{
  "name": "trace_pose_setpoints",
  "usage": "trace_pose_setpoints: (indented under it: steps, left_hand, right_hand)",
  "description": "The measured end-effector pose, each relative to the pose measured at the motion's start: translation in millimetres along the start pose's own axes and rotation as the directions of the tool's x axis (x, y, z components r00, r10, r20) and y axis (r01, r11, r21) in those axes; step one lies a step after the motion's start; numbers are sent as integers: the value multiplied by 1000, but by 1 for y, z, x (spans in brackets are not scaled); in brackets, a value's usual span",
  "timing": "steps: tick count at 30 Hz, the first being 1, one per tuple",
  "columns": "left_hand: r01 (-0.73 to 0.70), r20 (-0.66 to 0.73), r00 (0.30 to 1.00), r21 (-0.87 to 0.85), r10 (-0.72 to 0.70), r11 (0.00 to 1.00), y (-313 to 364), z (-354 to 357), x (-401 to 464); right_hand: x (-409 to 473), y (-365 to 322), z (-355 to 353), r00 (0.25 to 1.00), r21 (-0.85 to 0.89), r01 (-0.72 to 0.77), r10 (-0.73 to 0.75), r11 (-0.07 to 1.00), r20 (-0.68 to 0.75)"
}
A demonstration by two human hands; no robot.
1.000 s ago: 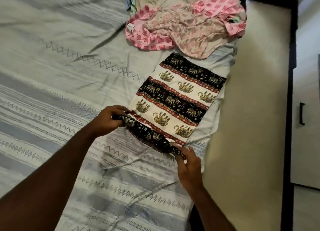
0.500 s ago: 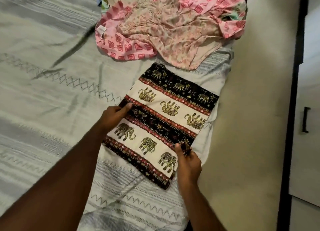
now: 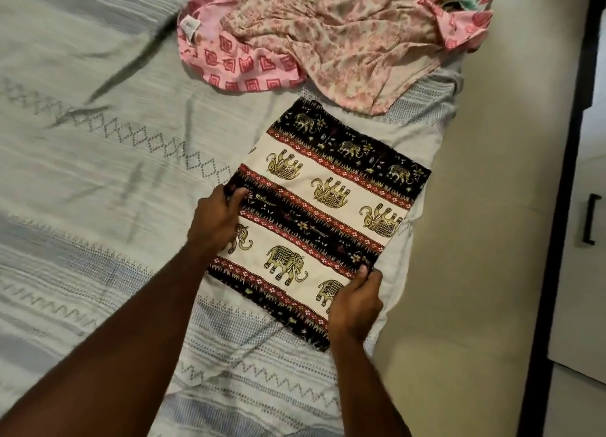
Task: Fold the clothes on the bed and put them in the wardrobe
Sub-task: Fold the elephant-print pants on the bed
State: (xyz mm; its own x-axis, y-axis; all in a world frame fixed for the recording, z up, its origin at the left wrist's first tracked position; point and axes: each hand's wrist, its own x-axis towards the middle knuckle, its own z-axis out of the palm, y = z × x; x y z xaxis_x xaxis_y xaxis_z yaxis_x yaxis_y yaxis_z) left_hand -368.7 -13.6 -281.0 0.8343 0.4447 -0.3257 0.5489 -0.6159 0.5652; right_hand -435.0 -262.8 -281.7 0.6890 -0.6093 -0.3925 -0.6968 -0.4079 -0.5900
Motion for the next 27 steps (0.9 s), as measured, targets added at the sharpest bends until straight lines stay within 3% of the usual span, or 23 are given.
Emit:
trace_pose_setpoints:
  steps: [11,15,19,22,24,27]
  left_hand:
    - [-86,-80,993,-44,83,995,6,4,15]
    - [-189,-34,982,-81,186,979,20,6,28]
    - [-59,-60,997,-9,58,998,14,6,40]
    - [19,-190,981,-68,-32,997,5,1,32]
    - [24,-267,963,-57,-39,998,0,-5,13]
    - [-48,-312,949,15,51,999,-11,-18,-26]
  right_hand:
    - [0,-8,-2,996,-47,14,-18,999,-87]
    - [7,-12,-3,987,-38,79,-84,996,-139]
    - [13,-9,-3,987,-37,52,-57,998,-151]
    - [17,-4,-6,987,3,55,-54,998,-154]
    - [10,1,-13,978,-4,173,-172,985,-118]
    - [-10,18,-25,886,-140,463,-461,875,47]
